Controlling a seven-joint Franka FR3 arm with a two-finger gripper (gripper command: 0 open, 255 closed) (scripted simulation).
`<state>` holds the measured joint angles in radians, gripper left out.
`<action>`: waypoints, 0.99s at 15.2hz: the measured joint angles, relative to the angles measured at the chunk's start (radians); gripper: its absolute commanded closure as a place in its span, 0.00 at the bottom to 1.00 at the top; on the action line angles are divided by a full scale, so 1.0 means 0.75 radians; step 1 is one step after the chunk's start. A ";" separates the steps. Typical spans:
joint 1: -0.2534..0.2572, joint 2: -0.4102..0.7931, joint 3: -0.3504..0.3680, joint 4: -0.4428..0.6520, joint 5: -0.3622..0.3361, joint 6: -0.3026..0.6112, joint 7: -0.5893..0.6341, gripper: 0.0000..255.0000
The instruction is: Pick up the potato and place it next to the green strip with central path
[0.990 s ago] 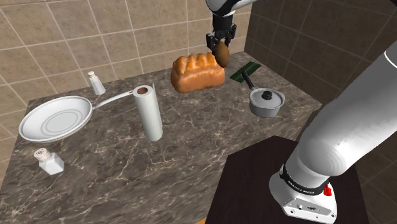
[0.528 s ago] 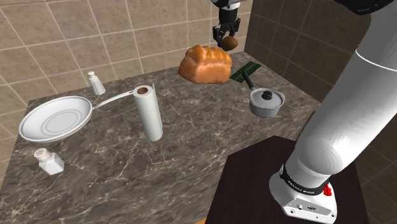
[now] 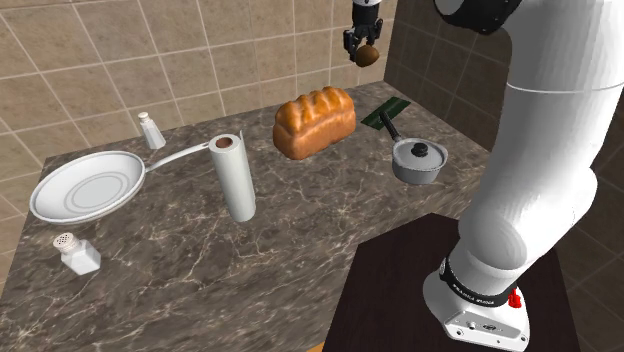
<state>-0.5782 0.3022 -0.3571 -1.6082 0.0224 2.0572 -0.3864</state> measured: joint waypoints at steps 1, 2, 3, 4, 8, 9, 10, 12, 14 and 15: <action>-0.021 0.056 0.001 0.076 0.023 -0.022 -0.021 1.00; -0.045 0.101 0.000 0.146 0.042 -0.048 -0.046 1.00; -0.073 0.163 0.002 0.233 0.066 -0.073 -0.069 1.00; -0.107 0.230 0.004 0.321 0.091 -0.096 -0.095 1.00; -0.160 0.341 0.012 0.466 0.127 -0.132 -0.130 1.00; -0.161 0.346 0.013 0.455 0.129 -0.116 -0.132 1.00; -0.161 0.346 0.014 0.437 0.130 -0.098 -0.133 1.00; -0.159 0.356 0.016 0.415 0.132 -0.067 -0.133 1.00; -0.157 0.357 0.017 0.382 0.133 -0.033 -0.134 1.00; -0.156 0.361 0.018 0.372 0.135 -0.019 -0.134 1.00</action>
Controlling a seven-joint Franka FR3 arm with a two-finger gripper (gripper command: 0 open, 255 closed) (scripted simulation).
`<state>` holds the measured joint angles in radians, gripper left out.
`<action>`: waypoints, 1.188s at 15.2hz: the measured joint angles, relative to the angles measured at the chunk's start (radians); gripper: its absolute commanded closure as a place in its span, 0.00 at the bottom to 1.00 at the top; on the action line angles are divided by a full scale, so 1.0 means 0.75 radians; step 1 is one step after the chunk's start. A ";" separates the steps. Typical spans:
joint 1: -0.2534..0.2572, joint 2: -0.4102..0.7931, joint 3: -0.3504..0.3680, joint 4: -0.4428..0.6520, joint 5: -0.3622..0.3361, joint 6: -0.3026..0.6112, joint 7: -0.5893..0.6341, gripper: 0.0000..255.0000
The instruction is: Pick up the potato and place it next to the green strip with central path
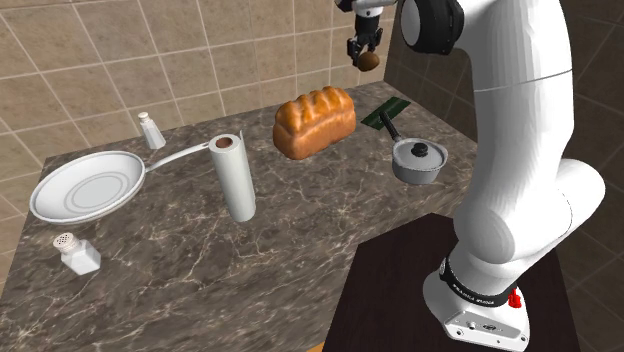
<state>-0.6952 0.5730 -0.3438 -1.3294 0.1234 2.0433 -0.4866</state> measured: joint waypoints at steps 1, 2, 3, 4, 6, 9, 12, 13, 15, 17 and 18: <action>-0.001 0.008 0.002 -0.008 0.002 0.016 -0.001 1.00; 0.000 0.009 0.002 -0.023 0.003 0.031 -0.001 1.00; 0.002 0.009 0.003 -0.040 0.004 0.048 -0.001 1.00; 0.003 0.012 0.004 -0.056 0.005 0.067 -0.002 1.00; 0.003 0.027 0.007 -0.068 0.009 0.094 -0.001 1.00; 0.002 0.038 0.010 -0.103 0.014 0.140 -0.005 1.00; 0.001 0.062 0.015 -0.119 0.020 0.179 -0.005 1.00; -0.001 0.069 0.016 -0.126 0.023 0.193 -0.007 1.00; 0.001 0.075 0.018 -0.153 0.025 0.223 -0.008 1.00; 0.000 0.079 0.019 -0.155 0.027 0.230 -0.009 1.00; 0.000 0.080 0.019 -0.154 0.027 0.231 -0.009 1.00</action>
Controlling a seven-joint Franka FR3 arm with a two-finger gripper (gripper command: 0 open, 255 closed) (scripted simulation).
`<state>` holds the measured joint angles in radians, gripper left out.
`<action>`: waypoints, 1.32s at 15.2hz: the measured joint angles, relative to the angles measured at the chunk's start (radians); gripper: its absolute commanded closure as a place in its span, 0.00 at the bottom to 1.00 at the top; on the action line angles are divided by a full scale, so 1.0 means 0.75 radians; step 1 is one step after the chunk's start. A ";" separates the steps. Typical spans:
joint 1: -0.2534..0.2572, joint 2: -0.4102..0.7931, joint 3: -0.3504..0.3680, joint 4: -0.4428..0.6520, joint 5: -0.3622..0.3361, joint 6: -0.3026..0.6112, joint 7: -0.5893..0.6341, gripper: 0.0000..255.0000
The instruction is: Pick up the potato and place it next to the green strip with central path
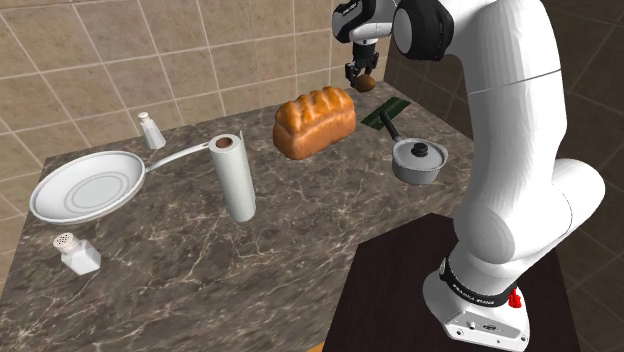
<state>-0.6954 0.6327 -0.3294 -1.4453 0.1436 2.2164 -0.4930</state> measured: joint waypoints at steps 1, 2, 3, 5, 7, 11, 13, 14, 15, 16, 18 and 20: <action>0.000 0.001 0.000 0.000 0.000 0.000 0.000 1.00; 0.000 0.001 0.000 0.001 0.000 0.000 0.000 1.00; 0.000 0.001 0.000 0.001 0.000 0.001 0.000 1.00; 0.000 0.001 0.000 0.001 0.000 0.001 0.000 0.00; 0.000 0.001 0.000 0.001 0.000 0.001 0.000 0.00; 0.002 -0.009 -0.002 0.008 -0.003 -0.017 0.003 0.00; 0.012 -0.049 -0.010 0.015 -0.015 -0.062 0.010 0.00; 0.017 -0.071 -0.013 0.015 -0.021 -0.083 0.013 0.00; 0.019 -0.083 -0.016 0.014 -0.024 -0.093 0.013 0.00; 0.021 -0.090 -0.017 0.014 -0.026 -0.100 0.014 0.00; 0.022 -0.095 -0.018 0.015 -0.028 -0.107 0.015 0.00; 0.022 -0.095 -0.018 0.016 -0.028 -0.109 0.015 0.00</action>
<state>-0.6789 0.5611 -0.3427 -1.4334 0.1224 2.1350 -0.4816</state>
